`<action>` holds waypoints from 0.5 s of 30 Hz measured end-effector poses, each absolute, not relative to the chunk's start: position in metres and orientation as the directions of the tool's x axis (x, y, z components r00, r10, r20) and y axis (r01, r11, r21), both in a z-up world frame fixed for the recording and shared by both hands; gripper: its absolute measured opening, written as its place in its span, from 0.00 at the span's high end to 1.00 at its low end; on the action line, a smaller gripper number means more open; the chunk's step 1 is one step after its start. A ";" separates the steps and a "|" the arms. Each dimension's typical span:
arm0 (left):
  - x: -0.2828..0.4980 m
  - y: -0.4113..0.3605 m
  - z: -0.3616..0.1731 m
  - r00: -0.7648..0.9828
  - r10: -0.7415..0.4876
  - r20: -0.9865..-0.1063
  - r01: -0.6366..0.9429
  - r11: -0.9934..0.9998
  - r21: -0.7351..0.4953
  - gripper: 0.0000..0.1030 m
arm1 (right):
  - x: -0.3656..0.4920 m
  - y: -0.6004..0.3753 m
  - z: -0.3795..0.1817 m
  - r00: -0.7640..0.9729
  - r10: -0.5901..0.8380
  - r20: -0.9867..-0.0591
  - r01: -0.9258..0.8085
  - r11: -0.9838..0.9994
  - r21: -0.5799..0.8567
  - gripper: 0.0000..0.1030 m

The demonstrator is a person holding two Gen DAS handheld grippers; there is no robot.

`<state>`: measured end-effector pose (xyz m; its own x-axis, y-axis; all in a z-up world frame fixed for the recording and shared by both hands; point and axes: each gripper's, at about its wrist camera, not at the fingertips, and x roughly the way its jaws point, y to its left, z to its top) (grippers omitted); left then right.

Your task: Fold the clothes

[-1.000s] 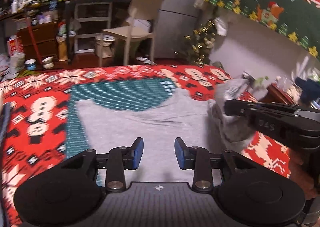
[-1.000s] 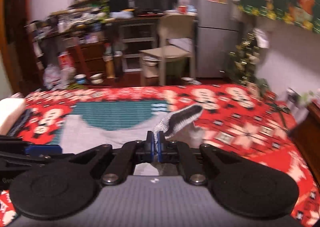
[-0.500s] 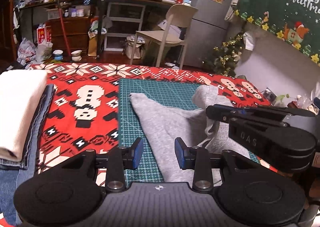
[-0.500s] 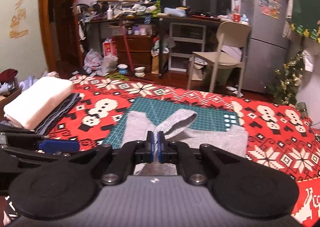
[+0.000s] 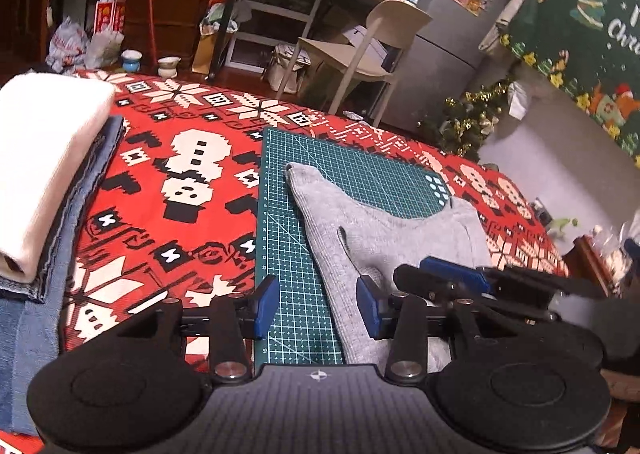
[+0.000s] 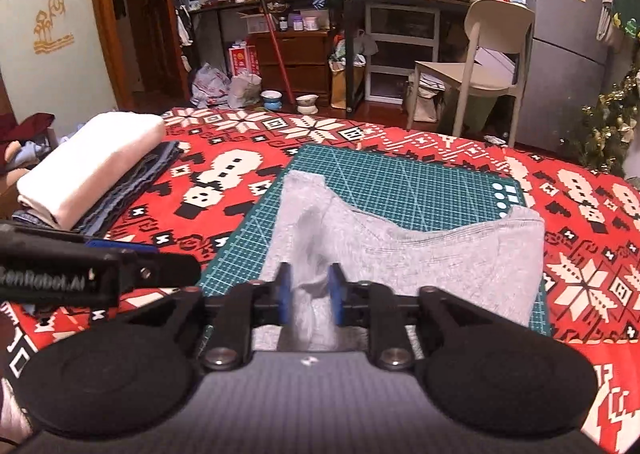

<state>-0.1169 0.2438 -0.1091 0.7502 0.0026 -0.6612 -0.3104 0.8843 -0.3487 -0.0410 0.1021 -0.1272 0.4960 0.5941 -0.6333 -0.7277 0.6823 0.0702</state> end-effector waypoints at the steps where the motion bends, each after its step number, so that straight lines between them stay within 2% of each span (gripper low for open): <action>1: -0.115 0.244 -0.109 0.753 -0.007 -0.658 -0.305 0.883 -0.358 0.59 | -0.041 0.102 -0.127 0.494 0.597 -0.633 -0.729 0.681 0.073 0.75; 8: -0.080 0.243 -0.116 0.763 -0.033 -0.646 -0.273 0.889 -0.368 0.58 | -0.033 0.074 -0.117 0.517 0.572 -0.637 -0.691 0.718 0.085 0.71; 11: -0.056 0.239 -0.121 0.758 -0.030 -0.652 -0.248 0.911 -0.330 0.66 | -0.028 0.056 -0.116 0.534 0.545 -0.646 -0.662 0.745 0.082 0.71; 12: -0.049 0.237 -0.122 0.754 -0.025 -0.657 -0.237 0.922 -0.307 0.72 | -0.027 0.050 -0.116 0.538 0.537 -0.649 -0.652 0.754 0.083 0.71; 15: -0.031 0.227 -0.128 0.737 0.011 -0.676 -0.209 0.954 -0.213 0.74 | -0.022 0.037 -0.118 0.537 0.526 -0.659 -0.633 0.768 0.097 0.71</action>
